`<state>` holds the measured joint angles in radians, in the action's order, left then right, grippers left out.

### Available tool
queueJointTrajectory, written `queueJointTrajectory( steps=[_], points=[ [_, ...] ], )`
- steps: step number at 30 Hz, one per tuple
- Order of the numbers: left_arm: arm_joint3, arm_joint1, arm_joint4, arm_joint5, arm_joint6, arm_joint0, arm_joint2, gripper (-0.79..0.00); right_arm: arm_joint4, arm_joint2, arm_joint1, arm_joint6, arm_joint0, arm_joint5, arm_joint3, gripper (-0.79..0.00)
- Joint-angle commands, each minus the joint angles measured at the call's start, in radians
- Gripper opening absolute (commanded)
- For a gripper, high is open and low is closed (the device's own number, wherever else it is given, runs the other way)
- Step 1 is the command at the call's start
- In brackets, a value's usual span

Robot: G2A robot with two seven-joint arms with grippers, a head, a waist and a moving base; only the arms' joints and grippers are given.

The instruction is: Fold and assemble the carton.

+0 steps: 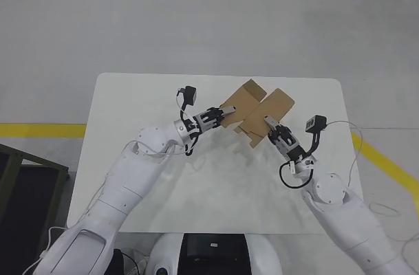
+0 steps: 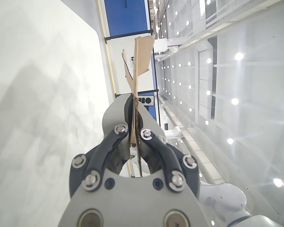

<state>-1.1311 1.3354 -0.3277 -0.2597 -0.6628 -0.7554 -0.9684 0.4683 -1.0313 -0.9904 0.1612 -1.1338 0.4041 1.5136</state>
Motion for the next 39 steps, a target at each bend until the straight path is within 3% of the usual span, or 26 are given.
queueJointTrajectory(
  steps=[1,10,17,23,34,39],
  points=[
    [0.001,0.001,0.001,0.001,-0.001,0.0,-0.001,-0.785,-0.006,-0.006,-0.003,0.011,-0.004,0.013,-0.004,0.0],
    [0.012,-0.013,0.045,0.021,-0.04,0.019,-0.057,-0.785,-0.061,-0.119,0.01,0.102,-0.049,0.094,-0.032,0.0],
    [0.015,-0.034,0.055,0.057,-0.159,0.022,-0.11,-0.785,-0.163,-0.248,0.039,0.231,-0.106,0.077,-0.001,0.0],
    [0.014,-0.046,0.045,0.079,-0.267,0.002,-0.124,-0.785,-0.35,-0.321,0.066,0.435,-0.115,0.015,0.025,0.0],
    [-0.014,-0.053,0.098,0.073,-0.417,-0.01,-0.08,-0.785,-0.287,-0.41,0.085,0.624,-0.143,0.067,-0.028,0.0],
    [-0.04,-0.055,0.107,0.072,-0.501,-0.005,-0.055,-0.785,-0.22,-0.412,0.091,0.767,-0.135,0.089,-0.052,0.0]
  ],
)
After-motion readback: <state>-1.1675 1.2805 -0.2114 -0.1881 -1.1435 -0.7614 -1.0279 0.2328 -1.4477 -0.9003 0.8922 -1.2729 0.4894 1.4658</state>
